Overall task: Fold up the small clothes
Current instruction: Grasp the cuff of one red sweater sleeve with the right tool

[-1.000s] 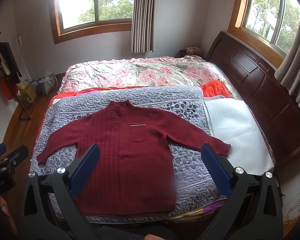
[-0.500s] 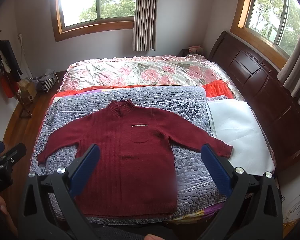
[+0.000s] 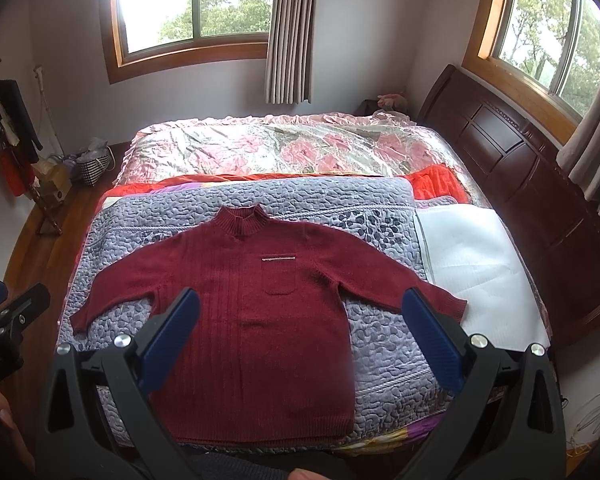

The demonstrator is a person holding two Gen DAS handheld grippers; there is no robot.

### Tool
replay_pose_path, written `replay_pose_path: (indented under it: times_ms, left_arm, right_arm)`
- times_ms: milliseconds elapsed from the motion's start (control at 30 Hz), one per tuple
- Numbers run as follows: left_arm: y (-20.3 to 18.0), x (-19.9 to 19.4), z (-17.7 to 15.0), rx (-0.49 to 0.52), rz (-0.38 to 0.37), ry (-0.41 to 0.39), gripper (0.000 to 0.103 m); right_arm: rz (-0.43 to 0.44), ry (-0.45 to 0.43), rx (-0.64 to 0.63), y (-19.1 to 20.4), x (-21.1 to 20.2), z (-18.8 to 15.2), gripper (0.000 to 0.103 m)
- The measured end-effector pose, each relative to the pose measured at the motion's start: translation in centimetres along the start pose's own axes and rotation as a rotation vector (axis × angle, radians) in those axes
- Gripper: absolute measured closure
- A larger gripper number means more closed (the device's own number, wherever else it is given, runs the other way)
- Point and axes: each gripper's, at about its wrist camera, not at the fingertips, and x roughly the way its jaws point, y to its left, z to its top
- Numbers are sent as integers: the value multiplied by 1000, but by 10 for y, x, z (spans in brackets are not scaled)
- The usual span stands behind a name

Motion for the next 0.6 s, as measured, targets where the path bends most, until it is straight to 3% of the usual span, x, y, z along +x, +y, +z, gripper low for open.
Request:
replay_pose_path:
  times_ms: [267, 333, 433, 500, 600]
  left_arm:
    - [-3, 10, 10, 20, 17, -33, 4]
    - [-9, 14, 8, 67, 2, -91, 4]
    - [-21, 33, 4, 153, -116, -134, 4]
    - [-34, 56, 3, 202, -168, -89, 4]
    - [-54, 97, 2, 211, -218, 24, 4]
  right_arm:
    - [-12, 7, 18, -2, 12, 7, 3]
    - [34, 16, 41, -10, 19, 10, 3]
    - [166, -6, 170, -41, 38, 7, 3]
    - [253, 1, 302, -75, 61, 2, 3]
    - [180, 80, 437, -128, 105, -11, 3]
